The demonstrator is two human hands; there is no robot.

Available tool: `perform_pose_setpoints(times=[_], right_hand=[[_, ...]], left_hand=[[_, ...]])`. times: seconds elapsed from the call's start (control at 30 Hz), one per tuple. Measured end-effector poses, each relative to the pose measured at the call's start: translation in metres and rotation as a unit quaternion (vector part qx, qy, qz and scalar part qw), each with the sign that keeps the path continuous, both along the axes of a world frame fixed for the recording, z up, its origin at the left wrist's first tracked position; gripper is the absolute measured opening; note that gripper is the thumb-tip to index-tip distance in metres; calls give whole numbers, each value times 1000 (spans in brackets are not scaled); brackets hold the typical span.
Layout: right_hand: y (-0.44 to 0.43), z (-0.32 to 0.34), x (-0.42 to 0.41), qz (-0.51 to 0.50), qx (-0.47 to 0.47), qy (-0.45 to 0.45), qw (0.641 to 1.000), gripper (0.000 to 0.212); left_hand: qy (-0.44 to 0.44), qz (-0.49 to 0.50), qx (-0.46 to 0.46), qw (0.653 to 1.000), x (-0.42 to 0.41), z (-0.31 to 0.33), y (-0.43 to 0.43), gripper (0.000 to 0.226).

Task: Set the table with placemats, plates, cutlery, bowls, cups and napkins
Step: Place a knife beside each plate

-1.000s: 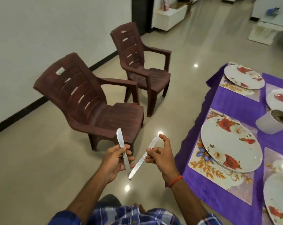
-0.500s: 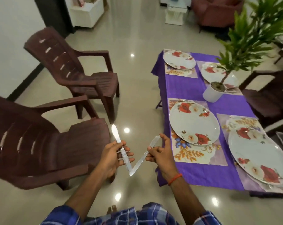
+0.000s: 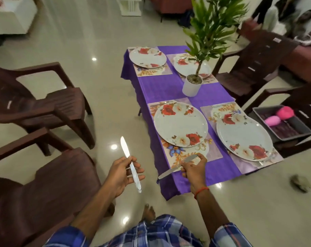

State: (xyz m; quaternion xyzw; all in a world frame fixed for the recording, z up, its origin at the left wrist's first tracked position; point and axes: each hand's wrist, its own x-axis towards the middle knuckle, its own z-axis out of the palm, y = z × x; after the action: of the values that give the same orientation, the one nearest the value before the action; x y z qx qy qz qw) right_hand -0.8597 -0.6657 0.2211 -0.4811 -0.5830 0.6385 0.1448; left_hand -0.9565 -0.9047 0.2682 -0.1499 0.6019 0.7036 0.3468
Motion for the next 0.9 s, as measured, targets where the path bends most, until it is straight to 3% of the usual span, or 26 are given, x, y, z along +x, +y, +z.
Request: perform_pose_setpoints(times=[0.33,0.7,0.9], right_hand=[[76,-52,-12,-69,67,-105,990,70],[98,-77,-10,40,193,-247,949,63],[101,-85,-7,53,204,-243,947,63]], left_hand=[[4,-56,-16,998,-55,1,63,26],[-8,-102,-51,993,-72,-8,97,25],[2,-112,-48,993,-87,-3,119,25]])
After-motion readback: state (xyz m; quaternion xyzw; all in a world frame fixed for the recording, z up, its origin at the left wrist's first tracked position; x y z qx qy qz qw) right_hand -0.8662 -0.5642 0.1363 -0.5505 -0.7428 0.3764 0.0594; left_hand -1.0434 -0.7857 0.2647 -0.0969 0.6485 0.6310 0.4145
